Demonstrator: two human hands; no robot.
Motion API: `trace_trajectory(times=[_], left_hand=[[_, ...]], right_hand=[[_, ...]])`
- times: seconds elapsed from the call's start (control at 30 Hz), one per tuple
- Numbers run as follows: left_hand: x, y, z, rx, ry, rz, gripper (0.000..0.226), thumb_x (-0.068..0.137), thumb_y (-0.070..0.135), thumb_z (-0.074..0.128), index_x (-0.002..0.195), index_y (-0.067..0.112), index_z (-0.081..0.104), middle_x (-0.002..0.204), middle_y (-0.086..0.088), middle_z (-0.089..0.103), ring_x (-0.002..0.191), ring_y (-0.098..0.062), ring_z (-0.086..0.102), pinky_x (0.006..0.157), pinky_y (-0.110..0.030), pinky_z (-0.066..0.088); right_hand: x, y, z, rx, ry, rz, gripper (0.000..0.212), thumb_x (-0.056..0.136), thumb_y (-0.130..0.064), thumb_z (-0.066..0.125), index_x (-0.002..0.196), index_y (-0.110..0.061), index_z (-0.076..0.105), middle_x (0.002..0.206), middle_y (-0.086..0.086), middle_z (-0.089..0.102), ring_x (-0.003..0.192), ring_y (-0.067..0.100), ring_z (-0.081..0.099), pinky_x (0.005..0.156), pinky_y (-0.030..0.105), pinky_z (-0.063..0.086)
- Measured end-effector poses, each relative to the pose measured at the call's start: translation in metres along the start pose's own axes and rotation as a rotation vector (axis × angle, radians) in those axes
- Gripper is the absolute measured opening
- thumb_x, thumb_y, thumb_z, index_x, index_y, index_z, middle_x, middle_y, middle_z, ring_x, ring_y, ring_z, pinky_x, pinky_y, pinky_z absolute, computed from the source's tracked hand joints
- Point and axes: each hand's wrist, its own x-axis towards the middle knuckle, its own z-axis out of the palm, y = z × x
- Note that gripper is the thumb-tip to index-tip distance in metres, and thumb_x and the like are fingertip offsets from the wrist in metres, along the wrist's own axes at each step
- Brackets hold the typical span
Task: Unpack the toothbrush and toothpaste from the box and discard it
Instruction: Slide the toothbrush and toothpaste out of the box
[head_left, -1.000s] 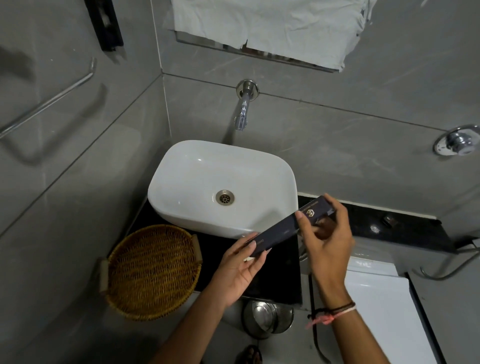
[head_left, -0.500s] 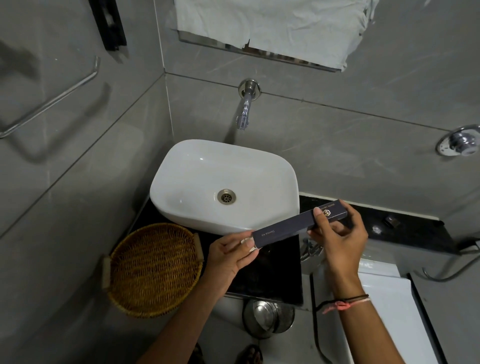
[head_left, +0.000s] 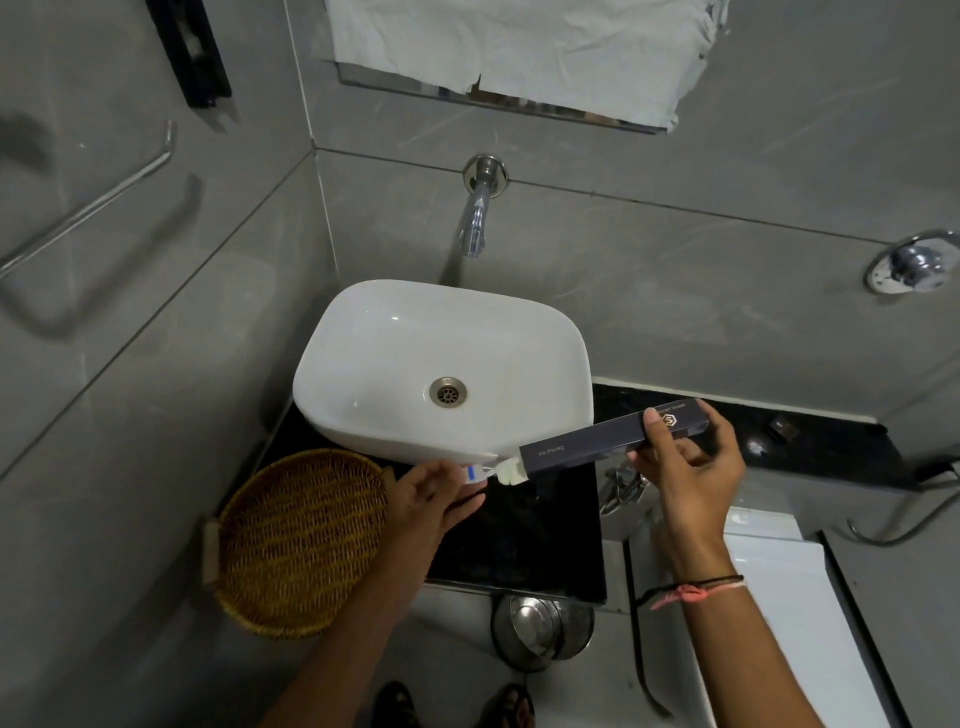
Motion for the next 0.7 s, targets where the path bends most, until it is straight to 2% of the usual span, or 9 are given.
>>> trace_trajectory(times=[0.07, 0.13, 0.23, 0.3, 0.37, 0.47, 0.53, 0.6, 0.7], left_hand=[[-0.001, -0.002, -0.003, -0.190, -0.021, -0.137, 0.006, 0.092, 0.016, 0.071, 0.090, 0.011, 0.073, 0.114, -0.025, 0.077, 0.108, -0.041, 0.074, 0.080, -0.038, 0.066], [-0.001, -0.006, 0.001, -0.320, -0.037, -0.207, 0.015, 0.090, 0.022, 0.071, 0.096, 0.008, 0.075, 0.114, -0.027, 0.077, 0.110, -0.040, 0.074, 0.081, -0.042, 0.065], [0.001, -0.007, 0.016, -0.335, -0.030, -0.274, 0.035, 0.078, 0.030, 0.082, 0.100, 0.004, 0.077, 0.104, -0.019, 0.080, 0.107, -0.037, 0.076, 0.078, -0.040, 0.065], [0.002, -0.007, 0.019, -0.338, -0.043, -0.328, 0.049, 0.069, 0.035, 0.088, 0.103, 0.002, 0.076, 0.108, -0.017, 0.081, 0.107, -0.037, 0.075, 0.077, -0.039, 0.065], [0.003, -0.007, 0.019, -0.364, -0.063, -0.355, 0.041, 0.079, 0.036, 0.078, 0.104, 0.004, 0.079, 0.112, -0.019, 0.080, 0.108, -0.036, 0.075, 0.078, -0.040, 0.065], [0.005, -0.012, 0.022, -0.386, 0.002, -0.391, 0.036, 0.096, 0.035, 0.062, 0.104, 0.005, 0.080, 0.114, -0.018, 0.079, 0.106, -0.033, 0.077, 0.078, -0.040, 0.066], [0.005, -0.016, 0.025, -0.386, 0.043, -0.398, 0.034, 0.102, 0.029, 0.057, 0.103, 0.006, 0.081, 0.116, -0.018, 0.079, 0.106, -0.032, 0.077, 0.077, -0.041, 0.066], [0.004, -0.017, 0.027, -0.388, 0.068, -0.413, 0.031, 0.100, 0.027, 0.061, 0.103, 0.004, 0.081, 0.115, -0.020, 0.079, 0.104, -0.033, 0.077, 0.076, -0.042, 0.066], [0.002, -0.017, 0.028, -0.366, 0.060, -0.427, 0.034, 0.078, 0.029, 0.077, 0.100, 0.003, 0.081, 0.105, -0.020, 0.081, 0.095, -0.030, 0.080, 0.070, -0.038, 0.067]], right_hand=[[0.000, -0.003, 0.000, -0.015, -0.017, -0.021, 0.052, 0.092, -0.015, 0.076, 0.139, -0.016, 0.054, 0.091, 0.017, 0.077, 0.094, 0.038, 0.077, 0.068, 0.031, 0.067], [-0.004, -0.003, 0.005, -0.051, -0.049, -0.054, 0.052, 0.091, -0.014, 0.077, 0.138, -0.019, 0.055, 0.091, 0.018, 0.077, 0.090, 0.030, 0.079, 0.074, 0.038, 0.068], [-0.011, -0.005, 0.013, -0.105, -0.082, -0.107, 0.055, 0.092, -0.013, 0.077, 0.141, -0.017, 0.054, 0.083, 0.014, 0.075, 0.080, 0.021, 0.077, 0.079, 0.045, 0.067], [-0.014, -0.013, 0.016, -0.154, -0.091, -0.164, 0.055, 0.091, -0.015, 0.078, 0.141, -0.020, 0.055, 0.076, 0.008, 0.071, 0.071, 0.016, 0.071, 0.081, 0.050, 0.067], [-0.017, -0.024, 0.018, -0.249, -0.103, -0.267, 0.057, 0.090, -0.022, 0.080, 0.141, -0.026, 0.055, 0.080, 0.002, 0.073, 0.068, 0.017, 0.070, 0.081, 0.048, 0.066], [-0.024, -0.037, 0.022, -0.342, -0.148, -0.403, 0.059, 0.088, -0.030, 0.080, 0.141, -0.032, 0.054, 0.091, -0.002, 0.075, 0.071, 0.016, 0.073, 0.076, 0.039, 0.067], [-0.025, -0.043, 0.026, -0.358, -0.165, -0.438, 0.060, 0.088, -0.029, 0.081, 0.142, -0.033, 0.054, 0.089, -0.003, 0.075, 0.071, 0.018, 0.073, 0.075, 0.042, 0.067], [-0.025, -0.046, 0.029, -0.358, -0.163, -0.448, 0.061, 0.088, -0.027, 0.082, 0.142, -0.033, 0.054, 0.089, -0.004, 0.075, 0.072, 0.019, 0.073, 0.075, 0.043, 0.067], [-0.022, -0.047, 0.029, -0.373, -0.152, -0.464, 0.061, 0.088, -0.029, 0.082, 0.142, -0.034, 0.054, 0.086, -0.007, 0.074, 0.070, 0.015, 0.072, 0.076, 0.035, 0.067]])
